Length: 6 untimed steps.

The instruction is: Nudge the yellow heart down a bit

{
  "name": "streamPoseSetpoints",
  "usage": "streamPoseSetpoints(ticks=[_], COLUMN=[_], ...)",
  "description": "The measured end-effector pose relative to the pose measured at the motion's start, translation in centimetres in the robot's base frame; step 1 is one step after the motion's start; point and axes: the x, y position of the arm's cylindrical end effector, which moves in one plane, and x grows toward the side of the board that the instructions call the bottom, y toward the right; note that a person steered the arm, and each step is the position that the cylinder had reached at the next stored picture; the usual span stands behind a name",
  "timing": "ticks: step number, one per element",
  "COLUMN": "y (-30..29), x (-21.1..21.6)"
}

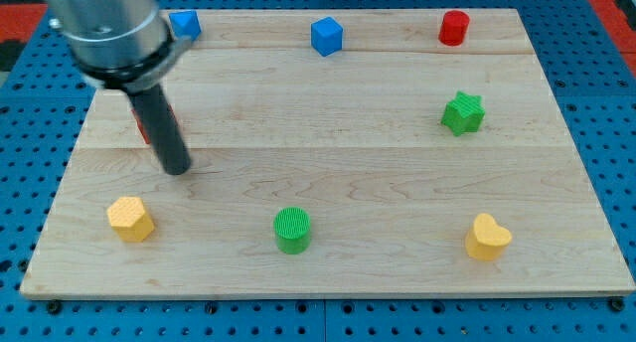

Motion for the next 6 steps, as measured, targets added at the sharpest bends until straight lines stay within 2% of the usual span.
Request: streamPoseSetpoints(ticks=[1, 3, 4, 6], y=[4.9, 26.8, 30.8, 34.2], x=[-0.1, 0.6, 6.4, 7.7])
